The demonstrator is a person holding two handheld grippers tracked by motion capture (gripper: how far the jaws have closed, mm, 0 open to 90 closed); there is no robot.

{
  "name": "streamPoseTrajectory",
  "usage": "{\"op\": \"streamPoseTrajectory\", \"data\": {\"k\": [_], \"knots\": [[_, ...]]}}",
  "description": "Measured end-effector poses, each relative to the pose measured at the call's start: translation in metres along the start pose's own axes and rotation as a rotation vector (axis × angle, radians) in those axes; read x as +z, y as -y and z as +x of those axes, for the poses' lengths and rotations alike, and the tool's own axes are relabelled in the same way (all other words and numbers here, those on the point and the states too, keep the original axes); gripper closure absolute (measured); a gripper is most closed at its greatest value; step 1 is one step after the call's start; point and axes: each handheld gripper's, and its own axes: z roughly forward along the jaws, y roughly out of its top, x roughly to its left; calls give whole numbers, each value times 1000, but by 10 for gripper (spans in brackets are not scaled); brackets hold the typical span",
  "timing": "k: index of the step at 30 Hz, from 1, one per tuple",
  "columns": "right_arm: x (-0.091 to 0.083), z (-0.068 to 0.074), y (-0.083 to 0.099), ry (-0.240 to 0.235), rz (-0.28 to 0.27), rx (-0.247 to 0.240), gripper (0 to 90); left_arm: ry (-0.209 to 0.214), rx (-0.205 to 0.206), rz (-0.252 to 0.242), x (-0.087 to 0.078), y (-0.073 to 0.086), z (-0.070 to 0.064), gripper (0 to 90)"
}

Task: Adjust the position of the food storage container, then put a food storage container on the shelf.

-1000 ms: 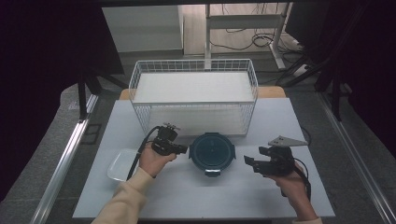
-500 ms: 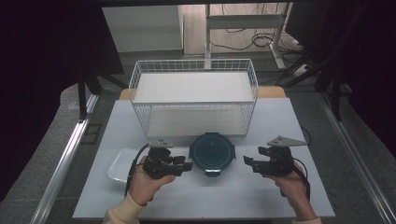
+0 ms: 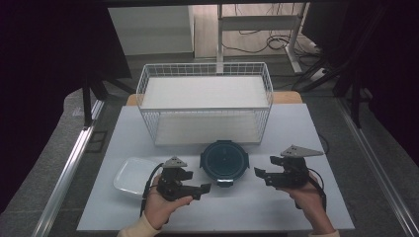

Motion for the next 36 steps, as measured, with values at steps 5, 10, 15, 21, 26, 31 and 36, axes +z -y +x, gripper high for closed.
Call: {"op": "streamPoseTrajectory", "data": {"k": [5,10,15,21,26,31,36], "knots": [[0,0,-1,-17,1,-1,220,-19,0,-22,-7,-2,6,164],[-1,-3,-1,-40,3,19,207,-25,-3,-42,-12,-5,10,165],[0,-1,-3,-57,16,36,167,-36,-1,-39,-10,-12,9,165],[4,2,-6,-75,56,53,121,-35,5,-4,1,-23,9,162],[6,4,-10,-80,57,82,104,-34,-12,-1,8,-31,13,158],[11,5,-13,-86,61,99,96,-27,-43,-1,11,-35,18,146],[18,7,-21,-101,53,116,94,-15,-58,5,14,-39,20,141]]}}
